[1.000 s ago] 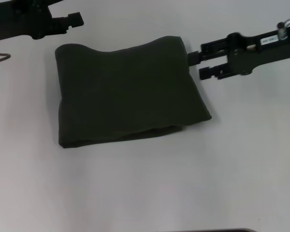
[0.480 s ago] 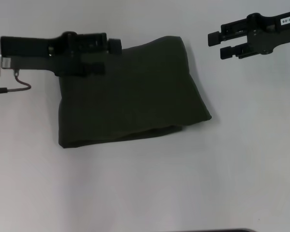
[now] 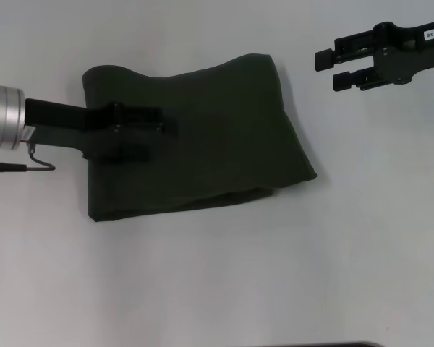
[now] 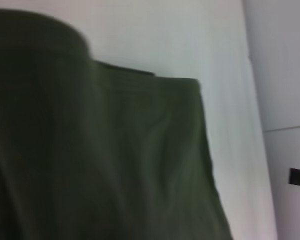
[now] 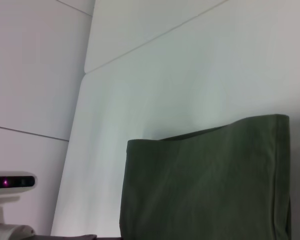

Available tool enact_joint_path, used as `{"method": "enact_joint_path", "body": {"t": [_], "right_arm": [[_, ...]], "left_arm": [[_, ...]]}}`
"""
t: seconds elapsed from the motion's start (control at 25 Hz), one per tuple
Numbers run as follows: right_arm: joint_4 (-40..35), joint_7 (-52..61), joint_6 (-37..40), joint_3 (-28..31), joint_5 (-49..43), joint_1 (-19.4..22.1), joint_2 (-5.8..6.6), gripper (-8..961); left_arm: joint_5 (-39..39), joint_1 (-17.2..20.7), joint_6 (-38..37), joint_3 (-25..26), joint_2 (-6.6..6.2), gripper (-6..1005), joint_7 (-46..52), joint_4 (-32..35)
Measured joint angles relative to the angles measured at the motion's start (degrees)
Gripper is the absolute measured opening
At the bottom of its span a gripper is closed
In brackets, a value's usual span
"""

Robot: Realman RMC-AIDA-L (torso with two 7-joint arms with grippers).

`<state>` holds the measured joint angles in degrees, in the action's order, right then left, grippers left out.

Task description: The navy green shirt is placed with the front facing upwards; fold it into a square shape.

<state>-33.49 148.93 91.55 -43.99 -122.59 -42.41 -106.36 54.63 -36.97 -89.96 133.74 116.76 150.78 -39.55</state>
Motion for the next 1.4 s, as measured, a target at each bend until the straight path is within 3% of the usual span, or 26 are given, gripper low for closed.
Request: {"method": "enact_joint_path", "body": {"t": [0.48, 0.6, 0.76, 1.08, 1.28, 1.4], "right_arm": [[0.10, -0.14, 0.12, 0.14, 0.12, 0.94, -0.16, 728], [0.09, -0.14, 0.30, 0.14, 0.27, 1.02, -0.08, 728], [0.01, -0.14, 0.36, 0.14, 0.35, 1.02, -0.14, 728], [0.72, -0.72, 0.15, -0.29, -0.02, 0.79, -2.05, 729], [0.76, -0.70, 0.32, 0.02, -0.04, 1.06, -2.17, 729], [0.78, -0.54, 0.36, 0.12, -0.05, 1.51, -2.05, 729]], "left_arm": [[-3.51, -0.10, 3.47, 0.97, -0.51, 950, 1.23, -0.10], [0.17, -0.17, -2.26, 6.21, -1.06, 950, -2.82, -0.85], [1.49, 0.16, -2.87, 9.37, -1.51, 950, -2.34, -2.49], [0.89, -2.15, 9.13, 8.22, 0.20, 950, -1.84, 0.05], [0.77, -3.79, 19.35, 3.88, 0.91, 950, -1.03, 1.97], [0.42, -4.22, 22.62, 1.92, 0.40, 950, -0.82, 3.95]]}}
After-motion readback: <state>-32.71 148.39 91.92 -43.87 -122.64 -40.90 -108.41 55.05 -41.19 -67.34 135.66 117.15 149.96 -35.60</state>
